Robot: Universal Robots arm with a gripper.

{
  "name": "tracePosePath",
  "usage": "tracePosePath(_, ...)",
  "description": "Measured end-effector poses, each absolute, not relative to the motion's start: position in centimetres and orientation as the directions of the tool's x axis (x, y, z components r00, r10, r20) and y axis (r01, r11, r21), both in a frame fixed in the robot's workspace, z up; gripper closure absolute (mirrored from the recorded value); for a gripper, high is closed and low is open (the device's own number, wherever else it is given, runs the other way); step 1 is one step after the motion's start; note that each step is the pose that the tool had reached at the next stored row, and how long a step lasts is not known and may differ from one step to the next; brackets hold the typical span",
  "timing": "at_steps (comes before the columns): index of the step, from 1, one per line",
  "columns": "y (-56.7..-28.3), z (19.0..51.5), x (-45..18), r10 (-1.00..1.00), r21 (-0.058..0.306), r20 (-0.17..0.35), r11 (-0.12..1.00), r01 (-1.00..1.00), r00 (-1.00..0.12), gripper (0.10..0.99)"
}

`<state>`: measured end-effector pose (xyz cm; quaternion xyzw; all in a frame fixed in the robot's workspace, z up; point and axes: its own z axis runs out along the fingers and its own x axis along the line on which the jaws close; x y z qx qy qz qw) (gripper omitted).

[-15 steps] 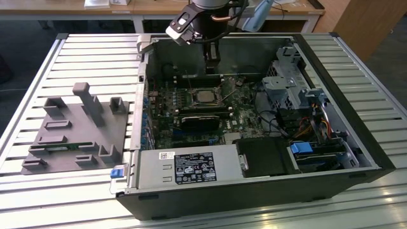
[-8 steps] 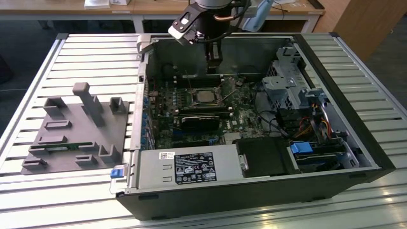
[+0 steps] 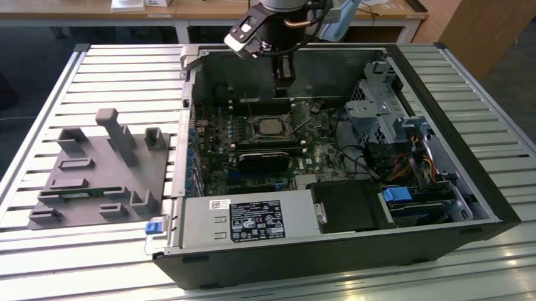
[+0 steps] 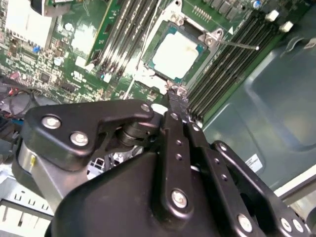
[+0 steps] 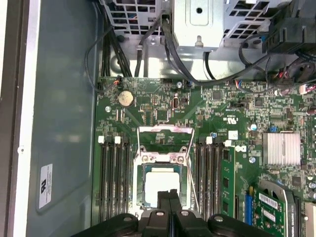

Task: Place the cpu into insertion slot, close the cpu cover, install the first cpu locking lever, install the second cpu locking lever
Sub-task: 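Close the cpu cover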

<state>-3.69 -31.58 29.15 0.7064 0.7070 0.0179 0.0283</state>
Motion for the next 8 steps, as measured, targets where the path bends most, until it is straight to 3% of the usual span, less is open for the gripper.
tracePosePath(8,-31.58,29.15,-3.20,1.000,0.063,-0.015,0.001,0.998,0.000,0.980)
